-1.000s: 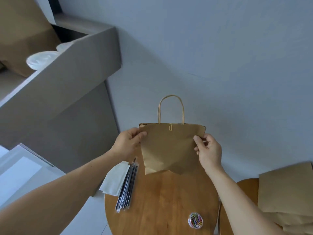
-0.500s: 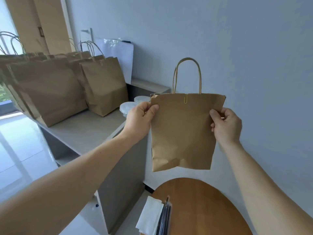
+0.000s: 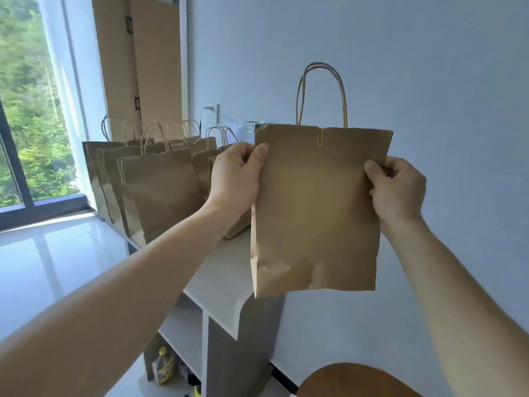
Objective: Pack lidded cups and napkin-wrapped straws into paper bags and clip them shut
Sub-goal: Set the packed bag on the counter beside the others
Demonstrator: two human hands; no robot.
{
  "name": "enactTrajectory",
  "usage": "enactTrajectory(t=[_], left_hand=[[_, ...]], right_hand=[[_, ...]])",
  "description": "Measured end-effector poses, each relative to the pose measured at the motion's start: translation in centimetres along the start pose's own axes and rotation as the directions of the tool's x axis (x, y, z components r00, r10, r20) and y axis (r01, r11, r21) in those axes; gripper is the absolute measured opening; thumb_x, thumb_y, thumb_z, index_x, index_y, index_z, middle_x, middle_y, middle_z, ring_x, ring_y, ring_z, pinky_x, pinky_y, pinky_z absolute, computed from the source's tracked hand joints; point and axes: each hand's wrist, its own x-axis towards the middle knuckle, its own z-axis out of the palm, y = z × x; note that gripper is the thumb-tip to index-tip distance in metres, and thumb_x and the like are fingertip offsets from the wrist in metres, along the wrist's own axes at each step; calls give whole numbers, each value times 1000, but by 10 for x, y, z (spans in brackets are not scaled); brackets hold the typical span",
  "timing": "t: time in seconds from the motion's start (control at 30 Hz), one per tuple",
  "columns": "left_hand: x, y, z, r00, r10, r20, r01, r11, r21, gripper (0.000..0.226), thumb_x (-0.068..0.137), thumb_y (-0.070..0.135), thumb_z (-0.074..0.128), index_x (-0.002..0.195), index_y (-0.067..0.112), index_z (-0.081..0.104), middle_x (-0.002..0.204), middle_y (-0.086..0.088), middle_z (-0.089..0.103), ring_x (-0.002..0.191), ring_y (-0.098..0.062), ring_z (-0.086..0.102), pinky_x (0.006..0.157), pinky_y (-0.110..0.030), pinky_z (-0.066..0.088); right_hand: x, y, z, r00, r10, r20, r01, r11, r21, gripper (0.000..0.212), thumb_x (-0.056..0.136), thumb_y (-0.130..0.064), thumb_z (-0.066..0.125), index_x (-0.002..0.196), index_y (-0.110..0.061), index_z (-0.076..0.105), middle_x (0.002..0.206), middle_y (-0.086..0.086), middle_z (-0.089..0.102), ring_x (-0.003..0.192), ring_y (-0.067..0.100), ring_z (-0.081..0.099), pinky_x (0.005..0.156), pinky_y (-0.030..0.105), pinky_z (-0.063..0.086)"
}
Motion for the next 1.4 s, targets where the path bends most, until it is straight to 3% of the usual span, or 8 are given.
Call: enactTrajectory(t=[0.27, 0.4, 0.6, 0.8, 0.9, 1.1, 1.27, 1.4], left_hand=[[48, -16, -49, 980, 106, -171, -61, 965, 254, 33, 96, 37, 59, 79, 10, 63, 66, 1, 53, 56, 0, 43, 54, -14, 36], [56, -44, -79, 962, 85, -259, 8, 940, 340, 34, 96, 38, 59, 86, 7, 68, 80, -17, 67, 64, -12, 53, 59, -23, 44], [63, -85, -126, 944, 72, -322, 104, 861, 498, 34, 97, 35, 56, 78, 7, 64, 72, -7, 60, 67, -16, 50, 55, -14, 35], [68, -126, -166, 946, -8, -323, 198, 805, 559, 35, 97, 32, 58, 64, 20, 54, 60, 5, 53, 58, -14, 50, 55, -24, 38], [70, -148, -177, 946, -52, -321, 239, 779, 579, 38, 95, 32, 61, 60, 18, 54, 60, -3, 60, 55, -23, 58, 56, -31, 44], [76, -186, -179, 953, -91, -290, 252, 770, 587, 26, 91, 31, 66, 76, 10, 69, 69, -7, 69, 67, -25, 62, 64, -38, 50], [89, -203, -177, 961, -96, -261, 231, 799, 555, 39, 90, 30, 68, 57, 16, 53, 50, 5, 48, 48, -10, 38, 51, -27, 35], [95, -210, -168, 970, -52, -238, 179, 815, 551, 42, 89, 27, 69, 53, 22, 48, 45, 13, 45, 48, -6, 41, 47, -18, 33]], right_hand=[[37, 1, 93, 971, -25, 238, -10, 990, 143, 11, 91, -23, 65, 81, -27, 62, 70, -7, 61, 50, 5, 53, 55, 29, 45], [40, 17, 153, 929, -25, 370, -51, 980, 194, 13, 92, -18, 65, 81, -24, 60, 68, -5, 58, 46, 7, 51, 51, 30, 43], [30, 40, 244, 844, 2, 537, -112, 979, 171, 11, 94, -21, 61, 85, -27, 58, 80, -3, 63, 49, 5, 58, 49, 26, 48], [18, 59, 325, 748, 54, 662, -151, 984, 90, 4, 97, -10, 56, 94, -12, 59, 85, 6, 63, 54, 14, 62, 52, 29, 54], [16, 69, 356, 728, 84, 680, -161, 986, 51, 11, 98, -7, 53, 108, -9, 56, 88, 7, 63, 56, 15, 64, 50, 24, 51], [24, 79, 396, 736, 86, 671, -121, 993, 5, 16, 98, -6, 51, 89, -17, 57, 91, 11, 70, 56, 11, 67, 49, 16, 50], [38, 83, 403, 775, 6, 632, -34, 999, 32, 21, 98, -6, 52, 87, -23, 57, 89, 6, 69, 57, 6, 69, 56, 19, 55], [42, 91, 396, 790, -4, 613, -17, 999, 28, 23, 98, -6, 52, 87, -24, 58, 91, 4, 69, 61, 6, 69, 56, 17, 54]])
